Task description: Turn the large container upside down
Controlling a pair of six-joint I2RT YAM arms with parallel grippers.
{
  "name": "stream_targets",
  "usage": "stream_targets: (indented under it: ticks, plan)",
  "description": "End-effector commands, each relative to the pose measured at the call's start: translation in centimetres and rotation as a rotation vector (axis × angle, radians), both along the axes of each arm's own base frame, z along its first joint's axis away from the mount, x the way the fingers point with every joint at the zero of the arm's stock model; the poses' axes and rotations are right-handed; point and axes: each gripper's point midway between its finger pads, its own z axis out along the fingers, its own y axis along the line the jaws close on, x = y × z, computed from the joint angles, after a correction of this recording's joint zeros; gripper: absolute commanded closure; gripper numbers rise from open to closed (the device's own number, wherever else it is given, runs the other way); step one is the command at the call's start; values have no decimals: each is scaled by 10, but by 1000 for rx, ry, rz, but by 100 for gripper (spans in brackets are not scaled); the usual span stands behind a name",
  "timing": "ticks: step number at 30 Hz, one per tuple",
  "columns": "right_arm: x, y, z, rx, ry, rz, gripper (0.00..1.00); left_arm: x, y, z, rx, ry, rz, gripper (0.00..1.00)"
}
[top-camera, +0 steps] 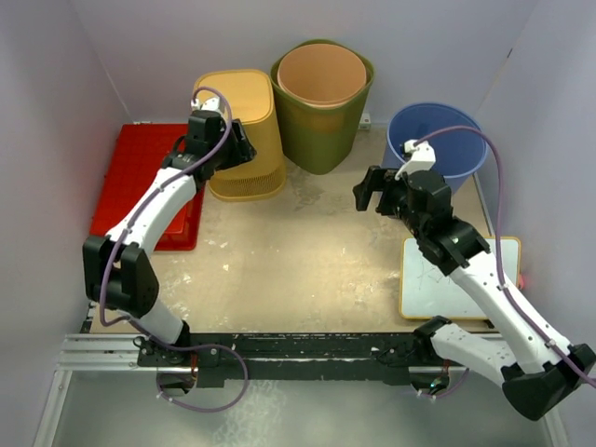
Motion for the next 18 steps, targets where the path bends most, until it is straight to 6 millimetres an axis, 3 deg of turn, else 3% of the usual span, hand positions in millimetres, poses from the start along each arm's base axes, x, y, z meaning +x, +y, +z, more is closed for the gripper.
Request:
stream_targets:
  ticks: [1,5,9,11,12,14,18]
  plan:
    - [20,12,56,51,-124,12,1,-29,-5,88,-88,-209,-49,42]
    - [48,20,74,51,-124,-33,1,-69,-3,104,-107,-241,-86,41]
    - [86,30,79,36,-94,-99,1,-107,-16,110,-158,-250,-177,41]
    - [109,40,71,31,-62,-125,1,-120,-20,104,-171,-240,-201,41]
    - [118,45,81,48,-75,-131,1,-125,-20,101,-173,-235,-207,41]
    - [135,52,82,70,-75,-157,1,-133,-21,93,-177,-223,-212,41]
    - [157,64,79,103,-68,-180,0,-143,-22,78,-197,-199,-222,41]
